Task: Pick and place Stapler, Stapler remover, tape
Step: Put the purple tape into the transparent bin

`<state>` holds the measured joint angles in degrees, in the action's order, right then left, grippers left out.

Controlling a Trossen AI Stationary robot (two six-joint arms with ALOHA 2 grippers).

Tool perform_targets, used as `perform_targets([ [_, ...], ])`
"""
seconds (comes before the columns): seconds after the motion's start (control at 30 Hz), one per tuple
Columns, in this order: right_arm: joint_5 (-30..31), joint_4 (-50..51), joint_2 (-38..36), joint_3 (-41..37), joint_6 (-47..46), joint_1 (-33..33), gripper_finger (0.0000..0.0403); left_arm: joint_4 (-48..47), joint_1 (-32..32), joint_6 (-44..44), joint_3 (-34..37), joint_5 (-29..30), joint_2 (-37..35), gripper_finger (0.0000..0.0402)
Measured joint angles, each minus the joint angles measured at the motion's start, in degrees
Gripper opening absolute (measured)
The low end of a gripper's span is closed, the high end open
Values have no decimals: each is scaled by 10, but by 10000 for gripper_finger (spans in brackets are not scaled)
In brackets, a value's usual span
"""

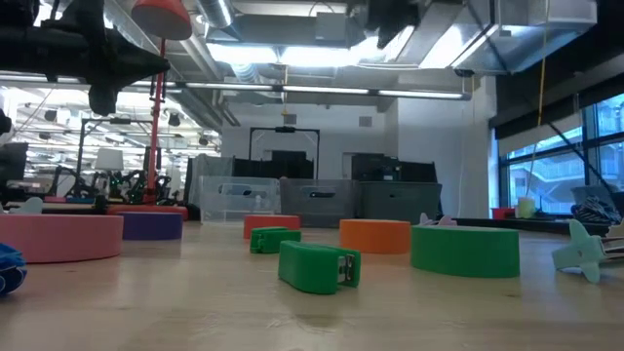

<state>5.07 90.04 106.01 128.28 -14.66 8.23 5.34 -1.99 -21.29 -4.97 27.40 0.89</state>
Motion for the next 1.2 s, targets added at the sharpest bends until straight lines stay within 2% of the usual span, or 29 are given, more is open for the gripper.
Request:
perform_targets([
  [0.2,82,0,-86,-86,-162,-113,258,0,0,36,0,-51,0,8],
  [0.33,150,0,-147,-181,-280,-173,258,-73,0,-30,-32,-73,13,24],
  [0.47,178,1,-209,-299,-385,-199,258,-195,0,-102,-104,-146,82,68],
  [0.57,179,1,-248,-388,-432,-197,258,-225,0,-105,-165,-227,160,104],
  [0.7,183,0,-284,-496,-456,-175,258,-257,0,-53,-242,-273,276,130],
  [0.9,185,-27,-305,-614,-467,-141,258,-363,0,20,-332,-293,444,134],
  [1.03,184,-57,-309,-655,-469,-135,258,-395,0,4,-363,-302,522,134],
  [1.2,181,-96,-308,-668,-468,-135,258,-397,0,-72,-365,-307,591,134],
])
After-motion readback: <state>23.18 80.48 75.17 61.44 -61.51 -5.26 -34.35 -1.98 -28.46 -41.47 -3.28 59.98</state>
